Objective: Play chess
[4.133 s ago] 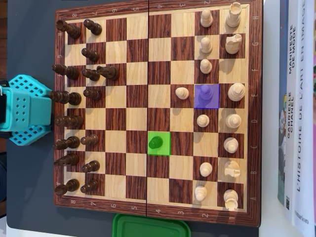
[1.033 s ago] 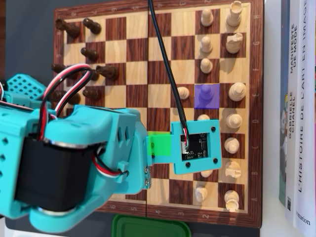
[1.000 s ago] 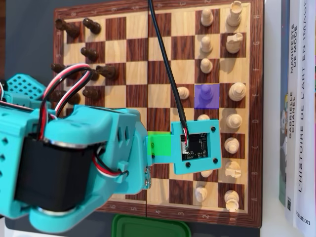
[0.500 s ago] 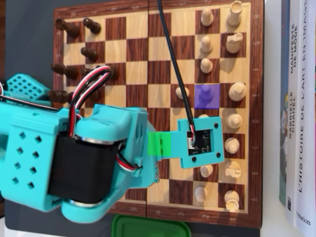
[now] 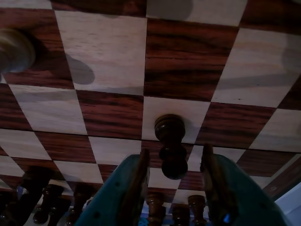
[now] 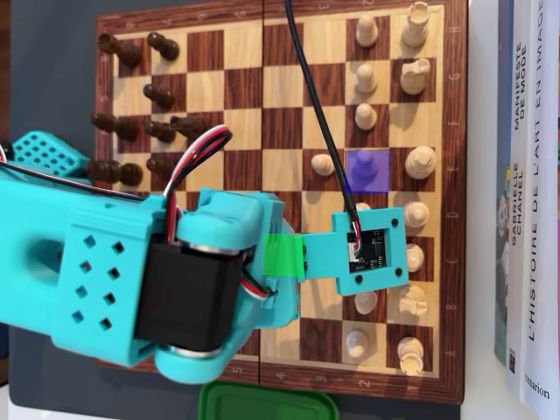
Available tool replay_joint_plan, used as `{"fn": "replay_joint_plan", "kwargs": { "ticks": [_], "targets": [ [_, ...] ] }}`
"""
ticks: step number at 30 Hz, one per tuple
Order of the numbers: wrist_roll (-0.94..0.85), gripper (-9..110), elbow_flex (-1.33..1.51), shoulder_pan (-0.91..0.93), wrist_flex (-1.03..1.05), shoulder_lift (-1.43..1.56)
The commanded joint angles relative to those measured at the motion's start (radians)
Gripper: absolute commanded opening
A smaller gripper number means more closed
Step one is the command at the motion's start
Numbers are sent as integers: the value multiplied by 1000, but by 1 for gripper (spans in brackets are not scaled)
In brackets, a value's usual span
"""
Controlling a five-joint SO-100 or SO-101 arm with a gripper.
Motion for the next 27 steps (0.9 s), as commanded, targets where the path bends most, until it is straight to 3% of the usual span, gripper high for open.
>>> {"fn": "replay_joint_plan", "kwargs": {
  "ticks": [1, 27],
  "targets": [
    [-3, 17, -41, -2, -6, 5],
    [-5, 17, -37, 0, -9, -34]
  ]
}}
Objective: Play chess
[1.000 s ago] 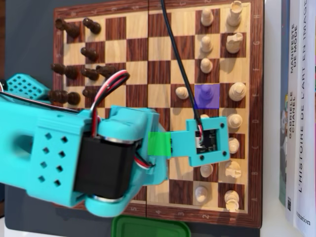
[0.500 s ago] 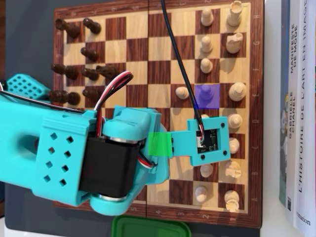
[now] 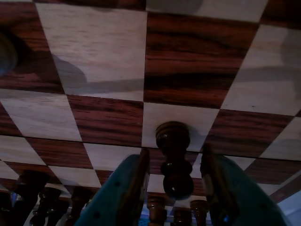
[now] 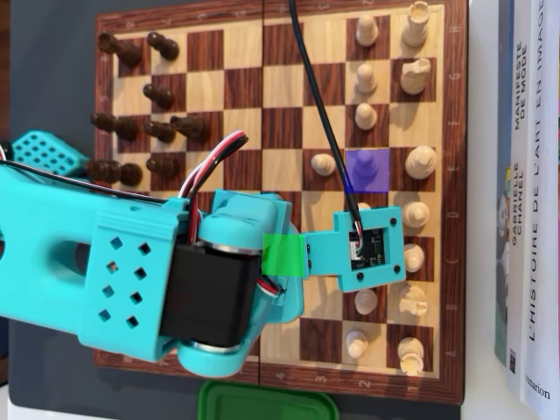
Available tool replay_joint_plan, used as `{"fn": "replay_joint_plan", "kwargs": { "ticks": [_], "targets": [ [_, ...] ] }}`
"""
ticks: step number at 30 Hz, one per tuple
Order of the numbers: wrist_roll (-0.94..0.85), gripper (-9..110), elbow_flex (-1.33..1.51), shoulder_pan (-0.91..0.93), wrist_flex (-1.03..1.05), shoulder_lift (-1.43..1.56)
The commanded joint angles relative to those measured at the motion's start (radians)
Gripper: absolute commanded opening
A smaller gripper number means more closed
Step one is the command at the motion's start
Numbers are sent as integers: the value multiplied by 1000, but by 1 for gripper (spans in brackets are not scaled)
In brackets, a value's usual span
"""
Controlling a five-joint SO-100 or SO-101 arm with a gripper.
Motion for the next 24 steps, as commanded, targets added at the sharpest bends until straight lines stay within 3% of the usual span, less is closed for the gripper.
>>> {"fn": "replay_joint_plan", "kwargs": {
  "ticks": [1, 11, 24],
  "targets": [
    [-5, 17, -40, 3, -3, 18],
    [-5, 16, -34, 2, -8, 21],
    [-6, 6, -34, 3, -8, 26]
  ]
}}
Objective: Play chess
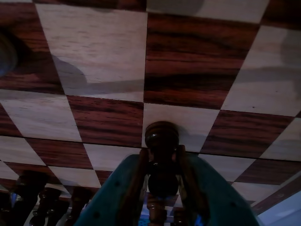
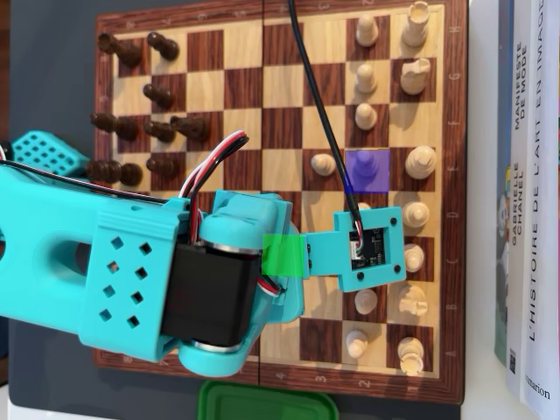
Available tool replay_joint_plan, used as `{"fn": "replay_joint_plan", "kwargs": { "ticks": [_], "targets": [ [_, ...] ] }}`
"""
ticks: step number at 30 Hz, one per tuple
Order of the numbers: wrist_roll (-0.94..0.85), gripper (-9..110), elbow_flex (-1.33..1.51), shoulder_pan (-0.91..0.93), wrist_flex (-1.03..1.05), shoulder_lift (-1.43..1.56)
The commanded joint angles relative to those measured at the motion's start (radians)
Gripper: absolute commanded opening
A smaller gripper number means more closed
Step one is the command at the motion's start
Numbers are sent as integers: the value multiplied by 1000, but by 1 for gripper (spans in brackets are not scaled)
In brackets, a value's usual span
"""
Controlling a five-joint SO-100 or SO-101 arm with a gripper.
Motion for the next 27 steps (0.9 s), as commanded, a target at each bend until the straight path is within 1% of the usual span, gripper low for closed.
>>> {"fn": "replay_joint_plan", "kwargs": {
  "ticks": [1, 9, 13, 21, 23, 27],
  "targets": [
    [-6, 5, -34, 3, -8, 26],
    [-6, 4, -38, 3, 2, 43],
    [-6, 4, 3, 14, 5, 181],
    [-6, 4, 250, 140, 3, 491],
    [-8, 4, 298, 178, 3, 529],
    [-80, 4, 325, 273, -6, 546]
  ]
}}
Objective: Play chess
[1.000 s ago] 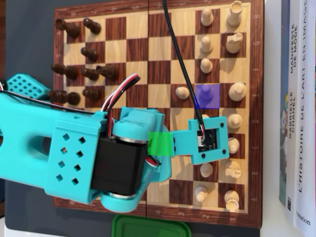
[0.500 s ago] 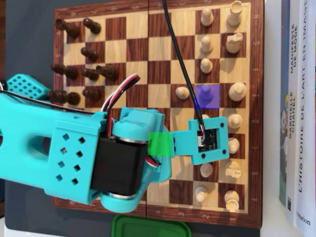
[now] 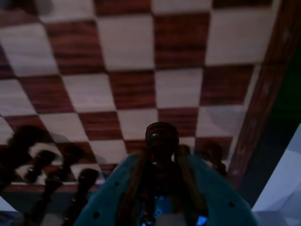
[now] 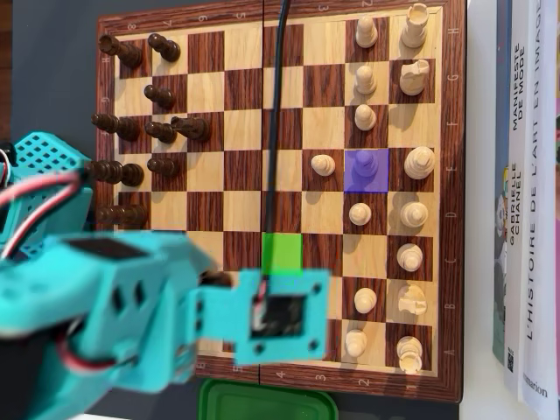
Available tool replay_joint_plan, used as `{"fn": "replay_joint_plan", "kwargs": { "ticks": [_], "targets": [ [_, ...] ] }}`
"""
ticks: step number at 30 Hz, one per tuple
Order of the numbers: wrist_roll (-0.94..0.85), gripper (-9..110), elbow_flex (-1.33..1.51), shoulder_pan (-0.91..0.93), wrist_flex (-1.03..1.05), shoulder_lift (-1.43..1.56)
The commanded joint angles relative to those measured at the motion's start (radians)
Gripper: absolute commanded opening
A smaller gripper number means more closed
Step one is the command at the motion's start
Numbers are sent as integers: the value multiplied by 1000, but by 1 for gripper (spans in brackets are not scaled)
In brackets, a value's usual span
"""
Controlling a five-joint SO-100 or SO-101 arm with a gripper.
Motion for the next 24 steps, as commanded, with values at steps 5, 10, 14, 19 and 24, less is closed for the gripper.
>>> {"fn": "replay_joint_plan", "kwargs": {
  "ticks": [5, 10, 14, 19, 24],
  "targets": [
    [-117, 4, -6, 213, -11, 37],
    [-183, 4, -63, 288, -110, -95],
    [-215, 4, -166, 324, -120, -238],
    [-229, 4, -330, 333, -118, -385],
    [-229, 4, -456, 331, -114, -491]
  ]
}}
